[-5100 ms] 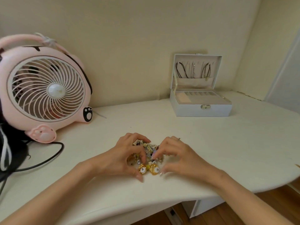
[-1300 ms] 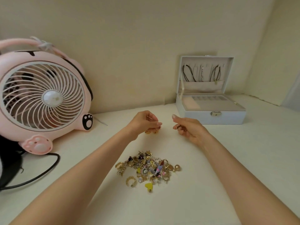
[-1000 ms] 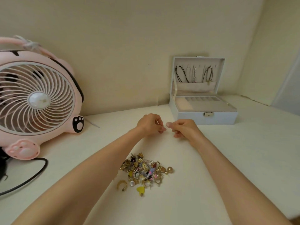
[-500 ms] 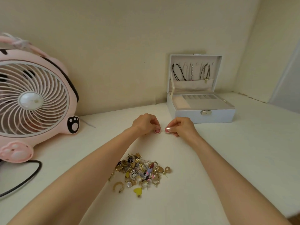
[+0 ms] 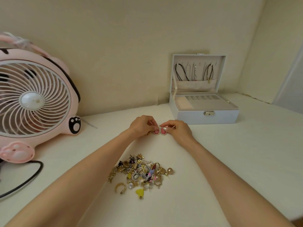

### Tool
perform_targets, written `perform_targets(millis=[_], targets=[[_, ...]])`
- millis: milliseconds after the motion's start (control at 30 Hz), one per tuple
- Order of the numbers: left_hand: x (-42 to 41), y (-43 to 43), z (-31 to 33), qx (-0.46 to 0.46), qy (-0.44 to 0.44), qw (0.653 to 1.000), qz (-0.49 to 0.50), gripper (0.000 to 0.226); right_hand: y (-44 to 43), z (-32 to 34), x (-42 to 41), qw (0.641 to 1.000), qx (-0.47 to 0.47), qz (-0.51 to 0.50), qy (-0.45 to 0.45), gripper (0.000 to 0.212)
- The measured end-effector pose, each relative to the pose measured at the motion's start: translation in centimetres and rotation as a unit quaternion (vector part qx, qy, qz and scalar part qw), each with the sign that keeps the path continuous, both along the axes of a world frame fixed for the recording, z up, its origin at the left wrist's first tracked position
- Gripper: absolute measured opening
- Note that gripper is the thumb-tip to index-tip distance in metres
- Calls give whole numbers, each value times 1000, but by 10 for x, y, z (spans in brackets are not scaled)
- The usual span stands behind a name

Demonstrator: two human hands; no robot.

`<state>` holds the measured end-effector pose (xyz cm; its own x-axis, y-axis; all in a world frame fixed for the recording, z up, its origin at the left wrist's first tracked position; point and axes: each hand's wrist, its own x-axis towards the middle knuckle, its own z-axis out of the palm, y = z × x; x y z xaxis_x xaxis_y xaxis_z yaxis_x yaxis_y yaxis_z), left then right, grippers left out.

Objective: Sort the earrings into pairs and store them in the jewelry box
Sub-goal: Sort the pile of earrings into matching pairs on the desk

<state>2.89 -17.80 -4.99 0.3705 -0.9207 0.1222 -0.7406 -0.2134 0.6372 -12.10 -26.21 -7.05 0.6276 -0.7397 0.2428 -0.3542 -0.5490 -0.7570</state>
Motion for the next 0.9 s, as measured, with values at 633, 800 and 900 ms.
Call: perform_targets(millis=[633, 800, 900], targets=[[-7, 89, 25, -92, -9, 994, 65, 26, 13, 19, -4, 994, -68, -8, -88, 11], [-1, 137, 25, -94, 11, 993, 76, 11, 43, 34, -6, 992, -61, 100, -40, 10], [1, 151, 15, -109, -6, 989, 105, 8, 56, 41, -9, 986, -43, 158, -3, 10]])
